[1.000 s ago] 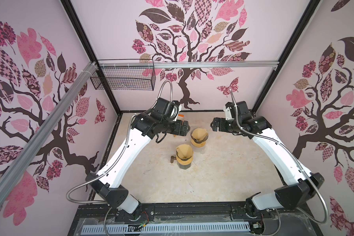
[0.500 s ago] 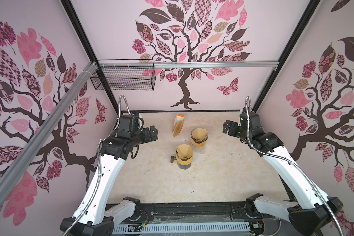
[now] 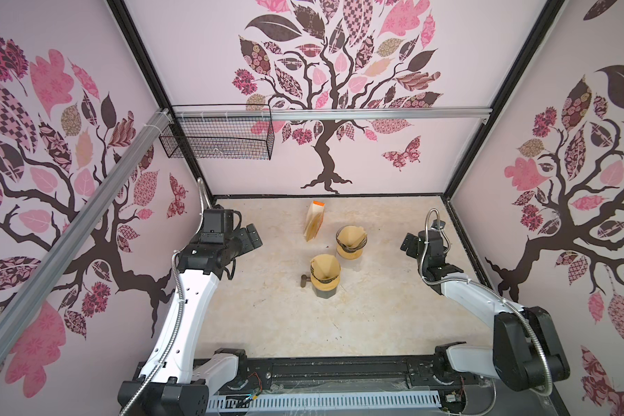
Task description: Place the coffee filter in the dripper
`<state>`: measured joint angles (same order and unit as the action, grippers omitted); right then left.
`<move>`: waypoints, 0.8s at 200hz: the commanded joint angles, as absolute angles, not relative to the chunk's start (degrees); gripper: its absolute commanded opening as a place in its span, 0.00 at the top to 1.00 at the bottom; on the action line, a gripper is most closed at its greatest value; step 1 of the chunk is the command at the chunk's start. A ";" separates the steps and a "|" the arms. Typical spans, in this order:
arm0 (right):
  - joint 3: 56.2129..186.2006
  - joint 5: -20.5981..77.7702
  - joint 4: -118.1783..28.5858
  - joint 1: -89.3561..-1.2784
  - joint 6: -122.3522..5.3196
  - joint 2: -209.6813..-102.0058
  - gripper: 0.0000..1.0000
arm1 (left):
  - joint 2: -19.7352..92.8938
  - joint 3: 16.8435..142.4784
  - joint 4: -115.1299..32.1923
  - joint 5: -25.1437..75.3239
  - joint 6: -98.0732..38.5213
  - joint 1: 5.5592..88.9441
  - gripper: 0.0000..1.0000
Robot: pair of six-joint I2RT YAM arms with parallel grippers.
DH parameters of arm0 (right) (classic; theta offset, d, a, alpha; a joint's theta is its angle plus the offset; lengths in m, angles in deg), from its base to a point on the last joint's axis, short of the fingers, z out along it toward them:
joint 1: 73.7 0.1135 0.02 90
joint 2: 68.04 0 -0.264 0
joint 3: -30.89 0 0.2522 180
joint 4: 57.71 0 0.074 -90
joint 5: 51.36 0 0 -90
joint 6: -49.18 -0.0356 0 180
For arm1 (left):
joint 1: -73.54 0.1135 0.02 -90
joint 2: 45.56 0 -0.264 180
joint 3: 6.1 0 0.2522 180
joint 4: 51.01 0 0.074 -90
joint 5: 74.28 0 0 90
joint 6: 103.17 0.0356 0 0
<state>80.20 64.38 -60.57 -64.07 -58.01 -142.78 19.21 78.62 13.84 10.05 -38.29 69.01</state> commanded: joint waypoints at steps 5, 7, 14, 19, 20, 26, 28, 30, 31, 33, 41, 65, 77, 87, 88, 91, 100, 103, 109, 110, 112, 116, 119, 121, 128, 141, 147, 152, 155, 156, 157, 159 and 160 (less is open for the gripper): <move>74.17 69.37 -77.18 -64.33 -49.52 -144.73 0.00 | 19.06 73.78 7.28 6.56 -37.34 69.21 0.02; 73.46 69.33 -78.01 -64.37 -49.23 -144.89 0.00 | 19.04 73.43 6.80 6.44 -37.32 69.18 0.02; 71.44 69.12 -81.25 -64.43 -48.66 -145.69 0.00 | 18.81 71.85 4.82 5.85 -37.42 69.22 0.02; 69.89 69.14 -83.18 -64.42 -49.11 -146.37 0.00 | 18.62 70.53 3.17 5.43 -37.47 69.22 0.02; 69.66 69.14 -83.56 -64.44 -49.27 -146.50 0.00 | 18.61 70.21 2.87 5.35 -37.49 69.18 0.02; 68.41 69.32 -85.02 -64.54 -50.94 -147.01 0.00 | 18.39 68.65 1.09 4.96 -37.36 69.19 0.02; 68.11 69.49 -85.52 -64.51 -51.70 -147.09 0.00 | 18.39 68.26 0.61 4.79 -36.99 69.22 0.02; 67.70 69.60 -86.16 -64.55 -52.46 -147.31 0.00 | 18.41 67.88 0.17 4.70 -36.51 69.19 0.02; 67.51 69.63 -86.58 -64.55 -52.57 -147.40 0.00 | 18.42 67.61 -0.13 4.63 -36.31 69.21 0.02; 67.16 69.37 -87.45 -64.56 -52.54 -147.54 0.00 | 18.42 67.19 -0.55 4.51 -36.03 69.21 0.02; 66.30 68.40 -89.22 -64.51 -52.01 -148.33 0.00 | 18.43 65.97 -1.74 3.43 -35.50 69.16 0.02; 66.15 67.82 -93.92 -65.63 -47.81 -151.42 0.00 | 17.72 64.29 -1.86 -4.08 -35.61 69.21 0.02; 67.10 63.34 -96.22 -66.80 -44.96 -153.24 0.00 | 17.37 63.64 -3.12 -4.81 -33.56 69.17 0.02; 67.28 62.22 -97.15 -67.44 -45.39 -155.13 0.00 | 17.93 63.32 -4.23 -3.93 -31.78 69.22 0.02; 67.22 62.21 -97.49 -67.54 -45.43 -155.40 0.00 | 18.00 63.40 -4.26 -3.95 -31.66 69.18 0.02; 66.79 62.13 -99.36 -67.73 -45.70 -156.02 0.00 | 18.29 63.53 -4.41 -3.89 -31.25 69.21 0.02; 65.45 61.60 -103.57 -67.96 -45.12 -156.97 0.00 | 19.31 63.96 -4.63 -4.15 -30.34 69.23 0.02; 65.51 61.66 -103.02 -67.98 -45.09 -157.01 0.00 | 19.66 64.16 -4.62 -4.45 -30.09 69.27 0.02; 65.93 61.52 -101.11 -67.94 -45.40 -156.47 0.00 | 20.12 64.48 -4.87 -5.01 -30.08 69.18 0.02; 66.02 61.50 -100.87 -67.96 -45.44 -156.38 0.00 | 20.11 64.46 -4.97 -5.06 -30.06 69.21 0.02; 66.14 61.49 -100.41 -67.92 -45.47 -156.31 0.00 | 20.27 64.33 -5.34 -5.21 -30.05 69.18 0.02; 66.30 61.51 -99.97 -67.98 -45.56 -156.28 0.00 | 20.26 64.13 -6.20 -5.39 -30.04 69.19 0.02; 66.31 61.49 -100.17 -67.94 -45.56 -156.21 0.00 | 20.27 63.87 -7.03 -5.43 -29.98 69.23 0.02; 66.24 61.49 -100.45 -67.98 -45.50 -156.22 0.00 | 20.24 63.59 -7.72 -5.41 -30.01 69.23 0.02; 65.87 61.41 -101.43 -67.99 -45.45 -156.36 0.00 | 20.32 62.64 -10.10 -5.39 -30.67 69.22 0.02; 65.35 61.49 -102.70 -67.95 -45.21 -156.39 0.00 | 21.38 62.61 -11.01 -4.19 -33.35 69.37 0.02; 65.14 61.56 -102.75 -67.98 -45.20 -156.30 0.00 | 22.39 63.91 -10.06 -1.93 -33.38 69.57 0.02; 65.13 61.59 -102.65 -67.98 -45.08 -156.20 0.00 | 22.90 64.61 -10.08 -0.73 -33.70 69.56 0.02; 65.18 61.58 -102.55 -67.97 -45.12 -156.21 0.00 | 23.18 64.82 -10.25 -0.31 -34.04 69.52 0.02; 65.24 61.58 -102.51 -67.98 -45.12 -156.20 0.00 | 23.22 64.89 -10.35 -0.12 -34.11 69.51 0.02; 65.23 61.58 -102.50 -67.98 -45.17 -156.20 0.00 | 23.28 64.93 -10.53 0.02 -34.36 69.50 0.02; 65.22 61.58 -102.49 -67.96 -45.20 -156.24 0.00 | 23.28 64.89 -10.84 0.04 -34.73 69.57 0.02; 65.22 61.67 -102.48 -67.98 -45.16 -156.22 0.00 | 23.31 64.88 -10.90 0.06 -34.93 69.58 0.02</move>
